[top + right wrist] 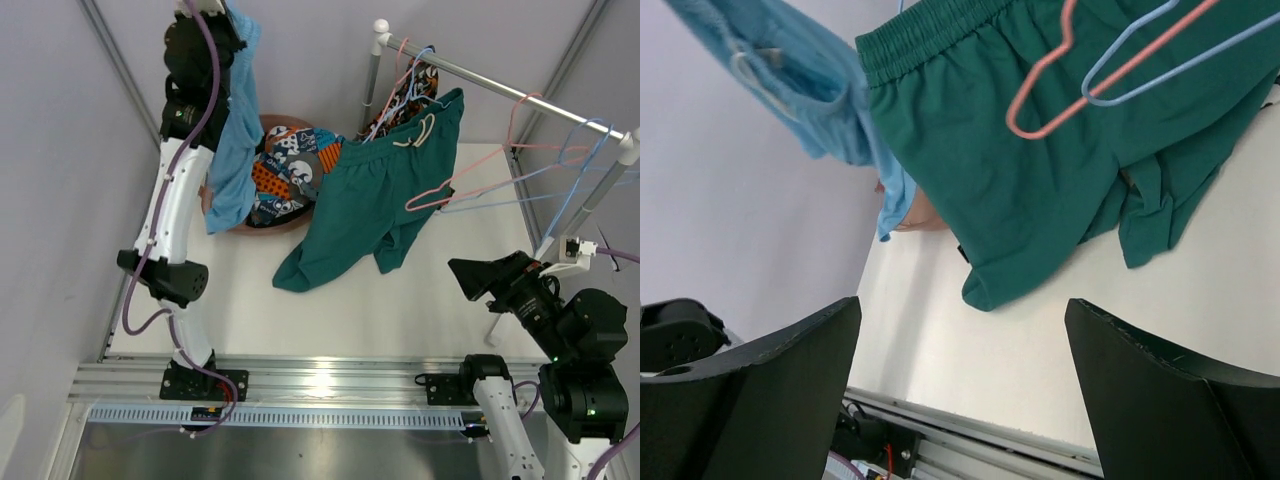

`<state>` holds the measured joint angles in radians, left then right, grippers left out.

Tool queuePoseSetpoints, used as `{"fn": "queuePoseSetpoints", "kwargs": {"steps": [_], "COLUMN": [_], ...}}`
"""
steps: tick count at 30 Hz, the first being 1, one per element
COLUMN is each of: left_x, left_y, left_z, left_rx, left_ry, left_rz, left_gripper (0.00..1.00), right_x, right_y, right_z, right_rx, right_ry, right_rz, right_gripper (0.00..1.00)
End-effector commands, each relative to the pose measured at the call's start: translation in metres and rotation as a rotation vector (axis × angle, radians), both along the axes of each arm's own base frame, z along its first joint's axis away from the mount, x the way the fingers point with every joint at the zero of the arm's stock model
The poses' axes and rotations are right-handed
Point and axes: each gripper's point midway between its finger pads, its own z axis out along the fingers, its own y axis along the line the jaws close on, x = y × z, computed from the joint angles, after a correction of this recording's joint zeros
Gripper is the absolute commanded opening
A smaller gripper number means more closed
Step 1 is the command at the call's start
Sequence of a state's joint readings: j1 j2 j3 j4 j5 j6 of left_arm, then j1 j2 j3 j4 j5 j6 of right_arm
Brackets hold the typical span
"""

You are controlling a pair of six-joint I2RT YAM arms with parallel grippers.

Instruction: Remove the shorts from the hanger

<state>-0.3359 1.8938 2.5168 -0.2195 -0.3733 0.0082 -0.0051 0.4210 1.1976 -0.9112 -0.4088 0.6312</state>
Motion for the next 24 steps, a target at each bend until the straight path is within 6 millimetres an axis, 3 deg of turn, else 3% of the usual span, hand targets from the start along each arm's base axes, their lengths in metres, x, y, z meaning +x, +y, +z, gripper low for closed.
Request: {"fn": "queuePoseSetpoints", "kwargs": {"steps": [1,2,4,6,7,8,9,10,11,13,14,16,18,19,21,23,24], "left_x": [0.050,0.056,0.065,0.061,0.057,0.053,0.049,0.037,0.029,0.013,-0.007,-0.029,-0.064,-0.076,-0.110,-0.130,-0.146], "left_y": [-0.017,-0.021,-0.026,-0.021,-0.019,-0.016,-0.015,-0.012,-0.010,-0.004,0.002,0.008,0.014,0.015,0.018,0.020,0.023], "left_z": [-0.063,-0.077,-0.126,-0.142,-0.174,-0.180,-0.199,-0.201,-0.201,-0.223,-0.202,-0.216,-0.201,-0.211,-0.201,-0.228,-0.223], "left_rx": [-0.056,-0.053,-0.058,-0.095,-0.094,-0.100,-0.101,-0.102,-0.103,-0.092,-0.101,-0.086,-0.086,-0.075,-0.071,-0.057,-0.058], "left_ry": [0.105,0.133,0.238,0.268,0.340,0.353,0.400,0.411,0.418,0.473,0.430,0.463,0.425,0.447,0.417,0.485,0.473], "left_rz": [-0.112,-0.126,-0.132,-0.113,-0.099,-0.088,-0.083,-0.083,-0.082,-0.060,-0.058,-0.058,-0.086,-0.095,-0.136,-0.148,-0.162], "left_gripper": [0.00,0.00,0.00,0.04,0.21,0.72,0.90,0.99,0.99,0.99,0.99,0.99,0.99,0.99,0.99,0.99,0.99], "right_x": [0.004,0.006,0.010,0.013,0.015,0.015,0.012,0.016,0.017,0.021,0.022,0.032,0.037,0.054,0.069,0.106,0.115], "right_y": [0.005,0.005,0.005,0.008,0.013,0.017,0.021,0.028,0.031,0.038,0.040,0.040,0.039,0.039,0.042,0.043,0.054], "right_z": [0.014,0.013,0.015,0.020,0.028,0.034,0.045,0.056,0.063,0.089,0.099,0.123,0.147,0.148,0.159,0.156,0.153], "right_rx": [-0.032,-0.035,-0.037,-0.033,-0.026,-0.012,0.001,0.028,0.042,0.070,0.103,0.126,0.156,0.168,0.188,0.197,0.171], "right_ry": [-0.079,-0.075,-0.080,-0.090,-0.110,-0.124,-0.150,-0.168,-0.177,-0.234,-0.247,-0.311,-0.366,-0.342,-0.365,-0.330,-0.329], "right_rz": [0.046,0.045,0.050,0.066,0.100,0.122,0.146,0.192,0.213,0.258,0.264,0.263,0.256,0.255,0.264,0.230,0.250], "right_gripper": [0.90,0.91,0.90,0.90,0.90,0.91,0.91,0.91,0.91,0.92,0.92,0.92,0.91,0.91,0.88,0.84,0.81]}}
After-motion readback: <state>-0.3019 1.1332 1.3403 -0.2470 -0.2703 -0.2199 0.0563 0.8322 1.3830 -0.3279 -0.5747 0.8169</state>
